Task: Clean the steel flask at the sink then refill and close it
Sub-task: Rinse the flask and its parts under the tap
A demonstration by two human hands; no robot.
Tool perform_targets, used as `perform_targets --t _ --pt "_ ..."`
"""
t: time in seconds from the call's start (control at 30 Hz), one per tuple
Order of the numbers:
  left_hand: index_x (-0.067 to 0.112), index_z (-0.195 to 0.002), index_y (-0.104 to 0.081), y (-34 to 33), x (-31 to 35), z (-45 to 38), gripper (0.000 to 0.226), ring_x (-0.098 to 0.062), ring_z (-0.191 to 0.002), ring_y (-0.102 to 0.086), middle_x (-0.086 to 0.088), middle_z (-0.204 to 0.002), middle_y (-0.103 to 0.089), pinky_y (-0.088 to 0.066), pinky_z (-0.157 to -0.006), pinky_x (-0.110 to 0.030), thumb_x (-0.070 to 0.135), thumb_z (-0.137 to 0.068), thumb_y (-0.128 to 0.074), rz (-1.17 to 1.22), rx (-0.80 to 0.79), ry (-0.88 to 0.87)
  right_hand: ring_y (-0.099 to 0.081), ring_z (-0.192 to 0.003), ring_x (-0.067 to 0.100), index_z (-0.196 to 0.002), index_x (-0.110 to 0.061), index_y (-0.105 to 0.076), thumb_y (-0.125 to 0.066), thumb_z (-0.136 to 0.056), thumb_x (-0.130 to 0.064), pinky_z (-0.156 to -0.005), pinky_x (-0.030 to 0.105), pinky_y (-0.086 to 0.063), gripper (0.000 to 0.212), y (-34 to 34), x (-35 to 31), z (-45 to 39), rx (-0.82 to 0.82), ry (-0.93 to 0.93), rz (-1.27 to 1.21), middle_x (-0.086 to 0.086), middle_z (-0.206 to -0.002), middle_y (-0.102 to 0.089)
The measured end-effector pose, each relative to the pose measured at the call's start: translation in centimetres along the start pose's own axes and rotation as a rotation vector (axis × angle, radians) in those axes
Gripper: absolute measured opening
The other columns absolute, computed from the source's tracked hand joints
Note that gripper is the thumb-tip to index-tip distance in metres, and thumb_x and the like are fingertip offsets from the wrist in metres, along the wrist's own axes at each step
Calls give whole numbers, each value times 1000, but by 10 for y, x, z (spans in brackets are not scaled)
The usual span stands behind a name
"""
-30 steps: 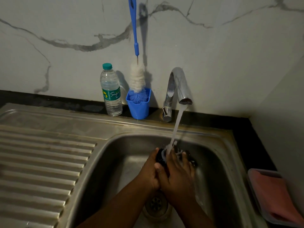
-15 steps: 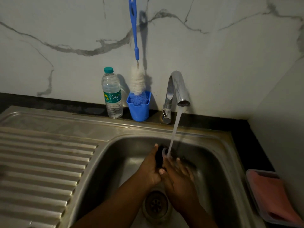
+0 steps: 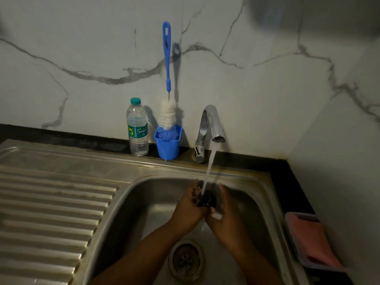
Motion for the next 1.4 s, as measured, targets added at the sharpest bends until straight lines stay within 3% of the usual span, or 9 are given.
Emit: perform_targets --t 0.2,0.33,0.53,0.67,0.83,1.07,1.2,1.3,1.4 --pt "29 -150 1 22 26 12 101 22 -102 -53 11 -126 -55 -46 -86 -7 0 -83 -69 -235 -100 -100 -53 -117 7 -139 -37 -34 -70 -80 -16 -96 25 -47 73 -7 -24 -9 -188 13 96 -8 -131 -52" --pt "34 -151 9 37 44 19 109 2 -103 -58 13 -126 -54 -54 -83 -19 2 -83 -70 -151 -114 -11 -57 -112 6 -129 -37 -45 -76 -73 -19 -96 29 -49 66 -8 -48 -13 -311 -58 51 -12 -122 -58" --pt "21 -155 -9 48 65 45 96 -18 -112 -59 -12 -145 -48 -52 -66 -16 28 -84 -72 41 -130 137 -61 -101 9 -113 -32 -55 -79 -72 -35 -92 30 -50 47 12 -88 4 -398 -204 196 -6 -112 -64" --pt "23 -154 -20 55 84 71 76 -19 -122 -51 -8 -151 -40 -45 -87 -23 48 -92 -58 -132 -90 138 -58 -92 4 -109 -35 -50 -75 -66 -53 -85 30 -49 53 33 -106 35 -151 -156 368 -11 -105 -60" --pt "20 -132 -53 80 92 103 43 -12 -111 -54 -2 -135 -57 -43 -102 -30 39 -94 -59 -443 -149 58 -56 -84 8 -110 -32 -40 -79 -71 -35 -74 29 -51 55 73 -172 55 1 34 559 -7 -103 -58" --pt "19 -143 -45 89 91 151 50 -17 -131 -45 -3 -145 -48 -34 -108 -27 38 -97 -54 -775 -60 69 -55 -82 16 -119 -33 -40 -60 -76 -67 -71 31 -45 59 123 -240 103 393 366 434 -8 -95 -51" --pt "16 -134 -52 78 64 184 52 -18 -124 -52 -7 -138 -54 -38 -95 -22 46 -92 -58 -800 102 133 -60 -98 14 -122 -36 -41 -59 -84 -54 -87 36 -51 46 76 -139 133 96 305 636 -8 -114 -60" --pt "17 -126 -58 64 26 205 48 -18 -118 -56 -7 -131 -59 -41 -95 -23 46 -87 -62 -816 79 177 -39 -132 17 -147 -23 -24 -54 -88 -47 -112 31 -29 70 51 -58 169 -113 162 778 1 -147 -36" --pt "18 -126 -59 59 14 240 47 -19 -119 -55 -6 -131 -58 -40 -98 -24 43 -87 -63 -842 130 178 -46 -125 16 -145 -29 -27 -57 -87 -47 -103 30 -38 67 60 -61 178 -111 173 757 -1 -141 -44"
Point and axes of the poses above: each hand's wrist, its own z-axis away from the middle knuckle, its own y-axis out of the back of the hand, x = y × z, the point moved 3 cm from there along -z, towards the middle knuckle
